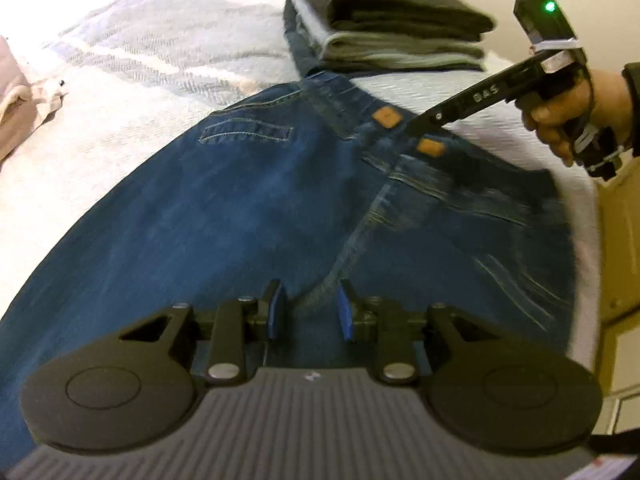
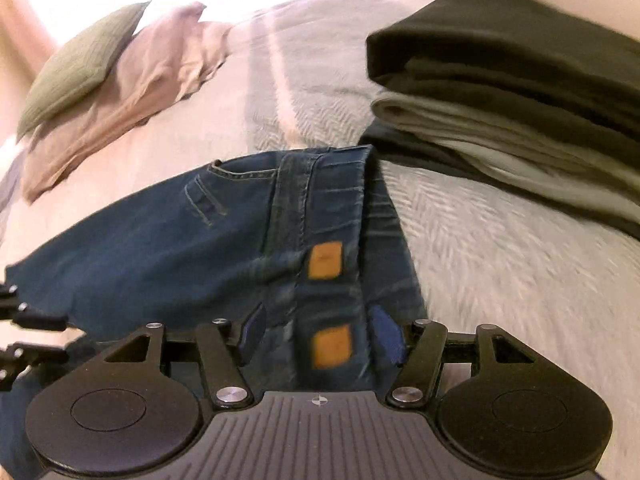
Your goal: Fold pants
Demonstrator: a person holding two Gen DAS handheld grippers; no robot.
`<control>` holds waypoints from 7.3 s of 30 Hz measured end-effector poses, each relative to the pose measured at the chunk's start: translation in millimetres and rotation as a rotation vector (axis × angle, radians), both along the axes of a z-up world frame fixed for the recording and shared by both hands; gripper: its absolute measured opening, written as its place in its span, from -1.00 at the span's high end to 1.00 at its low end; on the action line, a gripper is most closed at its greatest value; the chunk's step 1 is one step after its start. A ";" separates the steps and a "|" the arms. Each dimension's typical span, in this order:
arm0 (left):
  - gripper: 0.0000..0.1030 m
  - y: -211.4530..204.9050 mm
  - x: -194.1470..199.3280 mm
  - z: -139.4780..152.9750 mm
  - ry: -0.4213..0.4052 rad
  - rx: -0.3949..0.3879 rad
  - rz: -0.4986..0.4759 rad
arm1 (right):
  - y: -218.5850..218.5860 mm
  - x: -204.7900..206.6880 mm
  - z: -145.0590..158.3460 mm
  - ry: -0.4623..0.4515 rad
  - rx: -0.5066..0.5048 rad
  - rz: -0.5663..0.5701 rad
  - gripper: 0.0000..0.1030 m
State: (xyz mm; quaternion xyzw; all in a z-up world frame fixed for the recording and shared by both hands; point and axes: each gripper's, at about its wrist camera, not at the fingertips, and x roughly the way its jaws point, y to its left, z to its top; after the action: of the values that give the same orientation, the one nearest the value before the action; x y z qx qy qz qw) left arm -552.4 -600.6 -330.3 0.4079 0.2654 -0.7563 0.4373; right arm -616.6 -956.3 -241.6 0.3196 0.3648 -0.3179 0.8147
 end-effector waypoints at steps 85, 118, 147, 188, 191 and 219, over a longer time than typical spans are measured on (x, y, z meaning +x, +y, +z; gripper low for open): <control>-0.86 349.1 124.6 134.6 -0.183 0.173 1.037 | 232.1 22.9 143.5 0.318 -0.047 0.304 -0.42; -0.89 302.3 69.2 134.5 -0.115 0.144 0.891 | 226.6 2.8 143.3 0.427 -0.035 0.312 -0.42; 0.19 410.7 163.8 -45.6 -0.750 0.059 0.239 | 311.8 17.0 4.2 0.488 -0.598 1.023 0.04; 0.94 337.6 209.7 96.0 -0.650 0.067 0.579 | 192.8 -57.9 39.9 0.641 -0.829 1.026 0.87; 0.94 314.5 232.1 138.2 -0.606 0.060 0.595 | 171.2 -36.0 87.0 0.619 -0.866 0.977 0.88; 0.87 17.7 438.9 22.5 -0.482 0.297 0.362 | -49.8 202.2 21.7 0.801 -0.586 0.876 0.88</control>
State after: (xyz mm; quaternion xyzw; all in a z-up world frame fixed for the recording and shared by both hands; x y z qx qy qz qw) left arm -113.5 -582.9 -307.8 0.5805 0.3298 -0.5011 0.5506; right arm -414.4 -1006.1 -219.9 -0.2361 0.6341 -0.1377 0.7233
